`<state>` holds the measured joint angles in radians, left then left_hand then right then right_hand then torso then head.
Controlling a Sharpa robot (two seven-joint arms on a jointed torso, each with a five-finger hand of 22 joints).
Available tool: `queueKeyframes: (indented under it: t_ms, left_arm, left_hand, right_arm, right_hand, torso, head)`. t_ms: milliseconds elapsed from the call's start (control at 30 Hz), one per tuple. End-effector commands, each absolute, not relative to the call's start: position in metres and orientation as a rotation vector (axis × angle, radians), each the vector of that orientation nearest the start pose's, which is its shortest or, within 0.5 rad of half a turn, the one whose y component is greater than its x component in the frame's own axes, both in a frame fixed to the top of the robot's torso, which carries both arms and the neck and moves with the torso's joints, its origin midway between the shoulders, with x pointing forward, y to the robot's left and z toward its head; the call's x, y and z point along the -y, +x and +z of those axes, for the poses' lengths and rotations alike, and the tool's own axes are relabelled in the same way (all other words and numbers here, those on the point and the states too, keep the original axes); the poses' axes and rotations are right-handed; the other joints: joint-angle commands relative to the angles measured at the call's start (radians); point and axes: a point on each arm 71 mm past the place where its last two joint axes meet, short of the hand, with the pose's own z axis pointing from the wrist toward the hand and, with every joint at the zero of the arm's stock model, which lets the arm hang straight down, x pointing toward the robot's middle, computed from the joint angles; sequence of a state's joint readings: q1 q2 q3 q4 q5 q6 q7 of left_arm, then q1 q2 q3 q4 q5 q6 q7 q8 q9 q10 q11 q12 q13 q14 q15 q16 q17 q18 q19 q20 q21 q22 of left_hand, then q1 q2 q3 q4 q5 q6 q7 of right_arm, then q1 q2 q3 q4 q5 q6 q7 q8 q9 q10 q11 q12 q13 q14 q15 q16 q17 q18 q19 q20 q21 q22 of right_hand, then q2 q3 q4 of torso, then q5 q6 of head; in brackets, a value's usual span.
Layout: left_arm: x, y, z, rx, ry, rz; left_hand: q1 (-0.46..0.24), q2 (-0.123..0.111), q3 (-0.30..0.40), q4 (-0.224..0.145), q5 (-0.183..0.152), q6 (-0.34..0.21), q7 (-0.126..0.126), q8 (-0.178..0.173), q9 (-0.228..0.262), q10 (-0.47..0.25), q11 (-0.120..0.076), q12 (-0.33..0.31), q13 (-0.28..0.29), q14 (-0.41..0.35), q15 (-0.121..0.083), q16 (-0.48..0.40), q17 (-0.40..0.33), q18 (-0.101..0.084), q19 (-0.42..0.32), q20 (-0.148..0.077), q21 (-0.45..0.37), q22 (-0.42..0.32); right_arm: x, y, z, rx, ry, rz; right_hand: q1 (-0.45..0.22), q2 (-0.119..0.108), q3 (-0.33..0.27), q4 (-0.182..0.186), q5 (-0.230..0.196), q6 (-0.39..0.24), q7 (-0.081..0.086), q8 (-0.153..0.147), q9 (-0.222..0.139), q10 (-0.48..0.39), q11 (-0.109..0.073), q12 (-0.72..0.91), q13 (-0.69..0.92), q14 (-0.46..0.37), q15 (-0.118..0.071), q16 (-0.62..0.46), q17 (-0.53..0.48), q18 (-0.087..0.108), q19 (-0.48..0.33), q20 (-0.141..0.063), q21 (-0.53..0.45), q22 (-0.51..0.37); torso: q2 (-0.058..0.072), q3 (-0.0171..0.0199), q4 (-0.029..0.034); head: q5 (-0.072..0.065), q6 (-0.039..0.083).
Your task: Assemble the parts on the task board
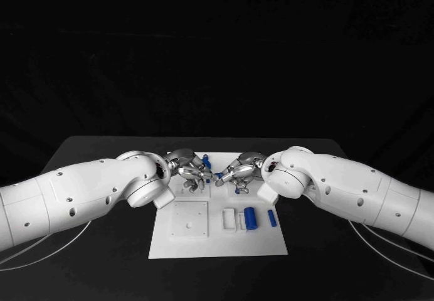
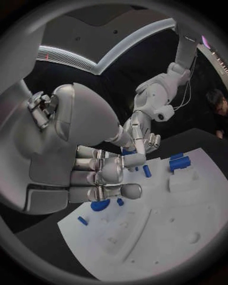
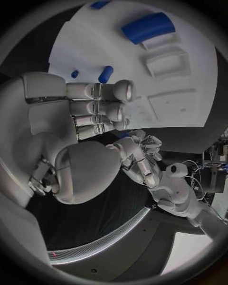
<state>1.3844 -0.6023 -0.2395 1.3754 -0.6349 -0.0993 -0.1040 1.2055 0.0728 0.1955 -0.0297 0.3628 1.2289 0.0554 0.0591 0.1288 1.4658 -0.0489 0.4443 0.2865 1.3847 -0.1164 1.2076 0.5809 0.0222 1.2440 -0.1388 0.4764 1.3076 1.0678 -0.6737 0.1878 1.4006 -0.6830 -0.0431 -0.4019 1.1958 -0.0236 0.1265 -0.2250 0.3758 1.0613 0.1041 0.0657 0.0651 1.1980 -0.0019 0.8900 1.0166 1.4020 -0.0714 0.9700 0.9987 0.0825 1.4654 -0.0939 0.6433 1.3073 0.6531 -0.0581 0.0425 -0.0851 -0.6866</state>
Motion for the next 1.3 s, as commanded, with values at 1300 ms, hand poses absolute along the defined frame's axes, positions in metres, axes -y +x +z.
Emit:
queueKeyframes:
  t_ms: [1300]
  left_arm:
    - [-0.154, 0.522, -0.195, -2.402, -0.529, -0.942]
  left_hand:
    - [-0.173, 0.012, 0.175, -0.250, 0.166, 0.090, -0.054, 0.007, 0.260, 0.049, -0.016, 0.062, 0.000, 0.012, -0.013, 0.031, 0.042, -0.006, -0.008, -0.008, 0.026, 0.020]
  right_arm:
    - [0.215, 0.507, -0.182, -1.680, 0.501, 1.038]
  right_hand:
    - [0.031, 0.023, -0.064, -0.056, 0.040, -0.019, 0.006, -0.004, -0.002, -0.042, -0.001, -0.020, -0.136, -0.024, 0.002, -0.020, -0.041, 0.020, 0.026, 0.007, -0.083, 0.064]
  torso:
    - [0.001, 0.0031, -0.0009]
  head:
    - [0.041, 0.017]
